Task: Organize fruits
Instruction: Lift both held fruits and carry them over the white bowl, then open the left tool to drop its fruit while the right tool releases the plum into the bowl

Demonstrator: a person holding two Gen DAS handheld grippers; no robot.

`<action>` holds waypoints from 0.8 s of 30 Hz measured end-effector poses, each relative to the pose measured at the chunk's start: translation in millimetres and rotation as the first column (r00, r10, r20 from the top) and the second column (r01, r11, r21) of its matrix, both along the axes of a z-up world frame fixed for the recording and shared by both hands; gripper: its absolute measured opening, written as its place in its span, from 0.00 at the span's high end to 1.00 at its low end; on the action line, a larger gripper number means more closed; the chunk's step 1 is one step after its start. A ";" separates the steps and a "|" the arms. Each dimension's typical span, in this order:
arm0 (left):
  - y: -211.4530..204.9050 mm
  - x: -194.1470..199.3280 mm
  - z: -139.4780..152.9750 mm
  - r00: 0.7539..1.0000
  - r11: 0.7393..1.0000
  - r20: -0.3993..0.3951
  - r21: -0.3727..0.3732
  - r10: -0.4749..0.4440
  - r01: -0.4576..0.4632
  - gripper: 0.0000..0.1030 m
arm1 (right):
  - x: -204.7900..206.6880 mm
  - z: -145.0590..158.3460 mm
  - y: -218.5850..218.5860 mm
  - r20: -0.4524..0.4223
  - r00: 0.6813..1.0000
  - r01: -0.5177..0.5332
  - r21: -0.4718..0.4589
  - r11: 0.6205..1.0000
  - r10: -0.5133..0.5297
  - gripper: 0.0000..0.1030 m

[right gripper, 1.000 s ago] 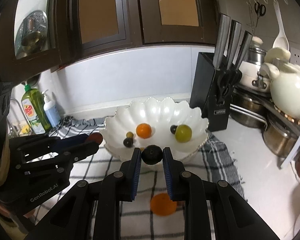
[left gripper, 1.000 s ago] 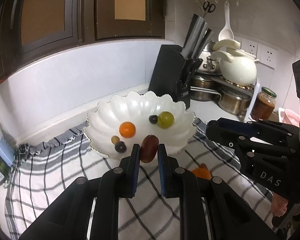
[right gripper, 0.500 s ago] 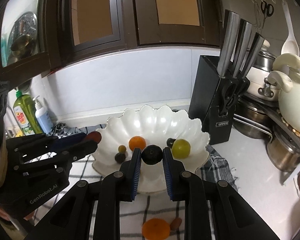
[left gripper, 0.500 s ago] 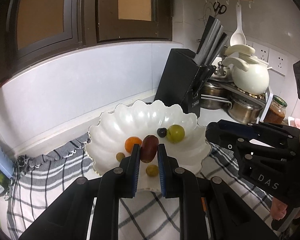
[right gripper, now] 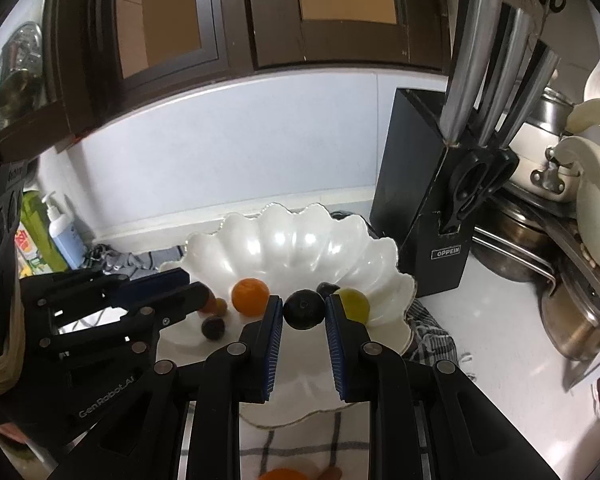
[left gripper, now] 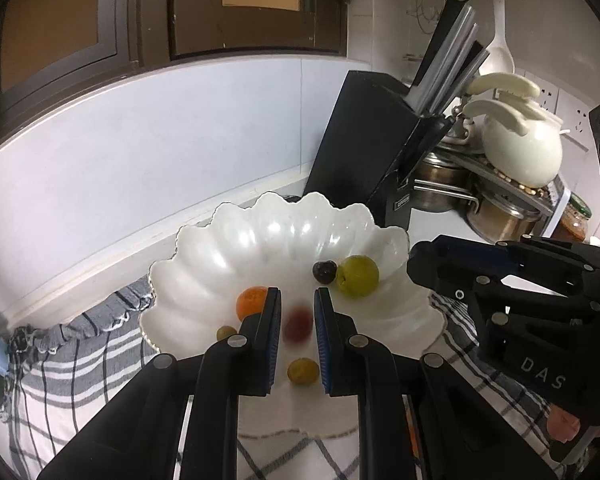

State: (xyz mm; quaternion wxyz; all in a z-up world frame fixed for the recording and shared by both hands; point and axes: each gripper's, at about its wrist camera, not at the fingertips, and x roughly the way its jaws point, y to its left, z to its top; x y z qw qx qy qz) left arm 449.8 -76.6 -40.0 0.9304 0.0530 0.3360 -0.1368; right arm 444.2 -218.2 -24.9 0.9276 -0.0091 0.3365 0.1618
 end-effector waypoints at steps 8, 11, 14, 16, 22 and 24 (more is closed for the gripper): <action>-9.7 27.1 -11.8 0.999 1.000 -0.043 0.025 -0.012 0.013 0.83 | 21.7 -12.3 0.1 -0.048 0.999 -0.007 -0.029 1.000 0.005 0.77; -12.7 36.4 -17.8 0.998 0.999 -0.063 0.035 -0.015 0.017 0.82 | 29.3 -18.3 -1.4 -0.068 0.998 -0.006 -0.032 0.999 0.003 0.77; -14.9 43.6 -25.0 0.996 0.999 -0.083 0.046 -0.016 0.020 0.82 | 34.0 -23.6 -2.8 -0.085 0.996 -0.003 -0.036 0.999 0.000 0.77; -15.9 46.1 -28.3 0.996 0.998 -0.089 0.052 -0.016 0.021 0.82 | 36.5 -27.6 -2.9 -0.094 0.996 -0.002 -0.040 0.999 -0.001 0.77; -12.9 47.4 -29.2 0.996 0.999 -0.085 0.054 0.002 0.002 0.69 | 41.2 -34.5 -5.7 -0.120 0.993 0.008 -0.029 1.000 -0.011 0.65; -10.5 45.2 -27.7 0.997 0.998 -0.072 0.064 0.017 -0.012 0.62 | 41.2 -34.6 -8.3 -0.120 0.992 0.023 -0.023 0.999 -0.026 0.61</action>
